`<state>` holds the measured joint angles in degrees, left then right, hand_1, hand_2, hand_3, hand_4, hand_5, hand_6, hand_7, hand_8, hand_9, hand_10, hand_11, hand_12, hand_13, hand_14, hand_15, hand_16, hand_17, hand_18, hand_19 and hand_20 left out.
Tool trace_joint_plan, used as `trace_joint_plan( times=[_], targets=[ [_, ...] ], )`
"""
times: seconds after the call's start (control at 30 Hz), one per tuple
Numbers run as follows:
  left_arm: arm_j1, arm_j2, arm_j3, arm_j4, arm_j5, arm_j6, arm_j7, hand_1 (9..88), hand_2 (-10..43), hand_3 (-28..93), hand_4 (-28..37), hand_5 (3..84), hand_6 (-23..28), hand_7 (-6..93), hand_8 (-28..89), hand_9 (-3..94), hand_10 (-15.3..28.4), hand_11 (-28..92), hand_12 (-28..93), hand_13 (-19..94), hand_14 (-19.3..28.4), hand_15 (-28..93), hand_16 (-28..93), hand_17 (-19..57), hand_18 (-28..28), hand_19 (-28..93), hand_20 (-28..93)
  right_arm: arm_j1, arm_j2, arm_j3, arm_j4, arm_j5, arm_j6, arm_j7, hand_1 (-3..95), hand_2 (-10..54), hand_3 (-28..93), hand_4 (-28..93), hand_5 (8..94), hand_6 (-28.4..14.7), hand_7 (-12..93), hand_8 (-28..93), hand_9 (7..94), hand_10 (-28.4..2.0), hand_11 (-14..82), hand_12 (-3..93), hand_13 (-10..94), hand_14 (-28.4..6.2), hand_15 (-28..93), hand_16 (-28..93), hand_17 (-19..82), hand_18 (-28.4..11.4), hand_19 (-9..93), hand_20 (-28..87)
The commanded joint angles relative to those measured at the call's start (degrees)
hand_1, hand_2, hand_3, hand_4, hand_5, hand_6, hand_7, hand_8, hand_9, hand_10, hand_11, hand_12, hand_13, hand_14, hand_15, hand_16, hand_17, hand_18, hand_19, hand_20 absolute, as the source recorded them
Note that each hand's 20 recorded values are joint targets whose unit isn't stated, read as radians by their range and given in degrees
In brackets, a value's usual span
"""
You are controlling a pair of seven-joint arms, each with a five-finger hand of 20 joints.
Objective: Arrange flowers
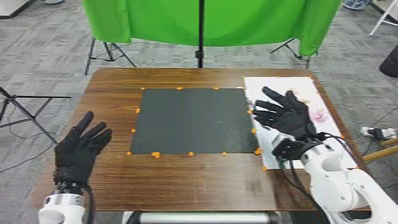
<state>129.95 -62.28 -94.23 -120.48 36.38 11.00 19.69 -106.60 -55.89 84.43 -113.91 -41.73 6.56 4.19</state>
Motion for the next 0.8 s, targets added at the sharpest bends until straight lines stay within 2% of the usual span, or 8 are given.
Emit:
trace_joint_plan(
  times=[0.03, 0.07, 0.17, 0.23, 0.33, 0.53, 0.67, 0.8],
  targets=[
    [0.5, -0.68, -0.33, 0.03, 0.54, -0.33, -1.07, 18.1, 6.8, 79, -28.3, 33.6, 5.8, 6.4, -8, 31.3, 19.0, 21, 11, 20, 26.7, 51, -9, -8.0, 28.4, 55, 0, -0.33, -0.17, -0.1, -0.51, -0.02, 0.66, -0.43, 12.8, 7.5, 71, -28, 43.4, 6.1, 13, -13, 45.8, -12.7, 12.5, 14.5, 30, -18.6, 36, 15, -3, -22.2, 44, 21],
    [0.62, -0.47, -0.14, 0.0, 0.28, -0.2, -0.57, 18.1, 6.8, 79, -28.3, 33.6, 5.8, 6.4, -8, 31.3, 19.0, 21, 11, 20, 26.7, 51, -9, -7.9, 28.4, 55, 0, -0.13, -0.16, -0.18, -0.46, 0.0, 0.67, -0.35, 12.8, 7.5, 71, -28, 43.3, 6.1, 14, -13, 45.8, -12.8, 12.5, 14.5, 30, -18.6, 36, 15, -3, -22.2, 44, 21],
    [0.49, -0.58, -0.23, 0.07, 0.44, -0.4, -0.81, 18.1, 6.7, 79, -28.3, 33.6, 5.8, 6.5, -8, 31.3, 19.0, 21, 11, 20, 26.8, 51, -9, -7.9, 28.4, 56, 0, 0.21, 0.04, -0.38, -0.41, 0.04, 0.96, -0.31, 12.9, 7.5, 71, -28, 43.3, 6.1, 14, -13, 45.8, -12.8, 12.5, 14.5, 30, -18.5, 37, 15, -3, -22.2, 44, 21],
    [0.54, -0.44, -0.15, 0.02, 0.29, -0.16, -0.51, 18.2, 6.8, 79, -28.3, 33.6, 5.8, 6.5, -8, 31.3, 19.0, 21, 11, 20, 26.8, 51, -9, -7.9, 28.4, 56, 0, 0.22, 0.35, -0.46, -0.68, -0.05, 1.69, -0.41, 13.0, 7.5, 71, -28, 43.3, 6.0, 14, -13, 45.8, -12.8, 12.5, 14.5, 30, -18.5, 37, 15, -3, -22.2, 44, 21],
    [0.58, -0.17, -0.19, -0.06, 0.18, -0.1, -0.26, 18.1, 6.7, 79, -28.3, 33.6, 5.8, 6.5, -8, 31.4, 19.0, 21, 11, 20, 26.8, 51, -9, -7.9, 28.4, 56, 0, 0.24, 1.47, -0.95, -1.7, 0.1, 5.69, -0.83, 12.4, 7.7, 72, -28, 43.4, 5.8, 14, -13, 46.2, -12.8, 12.8, 14.6, 30, -18.6, 37, 15, -3, -22.2, 44, 21],
    [0.63, 0.45, -0.21, -0.06, -0.23, 0.16, 0.86, 18.1, 6.7, 80, -28.3, 33.6, 5.8, 6.5, -8, 31.4, 19.0, 21, 11, 20, 26.8, 51, -9, -7.9, 28.4, 56, 0, -0.12, 3.83, 0.17, -4.07, -3.31, 8.37, -0.23, 12.7, 7.8, 73, -28, 44.0, 4.6, 14, -13, 47.7, -13.3, 14.1, 14.5, 32, -18.4, 40, 15, -3, -22.0, 45, 21],
    [0.62, 1.01, -0.36, -0.14, -0.43, 0.37, 1.6, 18.1, 6.7, 79, -28.3, 33.6, 5.8, 6.5, -8, 31.4, 19.0, 21, 11, 20, 26.8, 51, -9, -7.9, 28.4, 56, 0, -2.82, 5.73, 3.03, -7.21, -8.65, 11.49, 3.04, 12.3, 7.9, 73, -28, 44.2, 3.7, 15, -13, 47.7, -13.8, 14.5, 14.3, 32, -18.8, 41, 14, -3, -22.5, 46, 21],
    [0.47, 1.47, -0.34, -0.1, -0.47, 0.27, 1.92, 18.2, 6.8, 79, -28.3, 33.6, 5.9, 6.4, -8, 31.4, 19.0, 21, 11, 20, 26.8, 51, -9, -7.9, 28.4, 56, 0, -9.29, 8.5, 8.37, -11.36, -16.87, 15.83, 8.5, 13.3, 6.3, 74, -28, 45.1, 1.9, 15, -13, 48.6, -14.7, 16.0, 14.1, 34, -19.1, 45, 13, -1, -23.2, 49, 22]
  ],
)
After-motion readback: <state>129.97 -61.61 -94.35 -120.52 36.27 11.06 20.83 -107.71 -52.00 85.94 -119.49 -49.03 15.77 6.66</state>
